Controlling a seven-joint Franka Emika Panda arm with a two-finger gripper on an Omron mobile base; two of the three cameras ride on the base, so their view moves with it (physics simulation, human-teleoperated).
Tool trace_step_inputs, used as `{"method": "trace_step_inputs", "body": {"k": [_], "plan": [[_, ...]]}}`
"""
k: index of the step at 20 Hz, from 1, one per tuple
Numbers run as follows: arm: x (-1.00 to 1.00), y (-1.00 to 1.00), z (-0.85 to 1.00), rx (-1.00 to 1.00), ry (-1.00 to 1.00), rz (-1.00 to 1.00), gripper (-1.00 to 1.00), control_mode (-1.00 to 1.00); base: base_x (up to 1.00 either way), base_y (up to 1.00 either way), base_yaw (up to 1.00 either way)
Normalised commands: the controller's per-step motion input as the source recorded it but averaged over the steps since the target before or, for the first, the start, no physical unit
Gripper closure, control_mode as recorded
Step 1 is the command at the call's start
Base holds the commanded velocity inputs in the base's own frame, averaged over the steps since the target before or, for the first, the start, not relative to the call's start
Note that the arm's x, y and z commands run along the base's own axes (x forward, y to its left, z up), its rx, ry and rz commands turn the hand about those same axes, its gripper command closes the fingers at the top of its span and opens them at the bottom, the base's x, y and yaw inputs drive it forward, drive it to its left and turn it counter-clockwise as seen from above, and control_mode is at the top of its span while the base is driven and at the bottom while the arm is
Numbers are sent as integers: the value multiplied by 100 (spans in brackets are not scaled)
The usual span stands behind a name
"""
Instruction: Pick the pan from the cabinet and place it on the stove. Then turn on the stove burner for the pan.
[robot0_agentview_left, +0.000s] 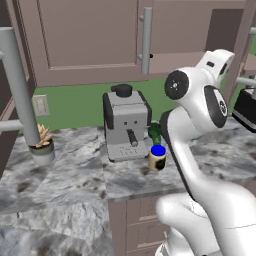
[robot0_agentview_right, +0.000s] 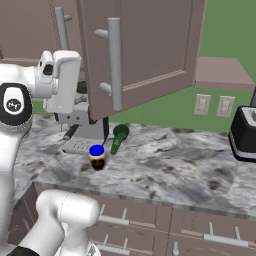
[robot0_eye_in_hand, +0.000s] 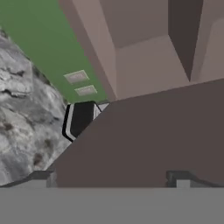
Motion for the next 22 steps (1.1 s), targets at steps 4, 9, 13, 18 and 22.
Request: {"method": "trace_step_inputs", "body": {"k": [4,9,13,18,22], "plan": [[-5,-70,-10,0,2,-21,-100,-100,0,0,0],[-16,-76,-10,0,2,-22,-100,-100,0,0,0],[0,-92,-4,0,6,-19,-100,-100,0,0,0],[0,-93,-4,0,6,-14,-100,-100,0,0,0],[0,-82,-10,2,4,-7,-100,-100,0,0,0]]}}
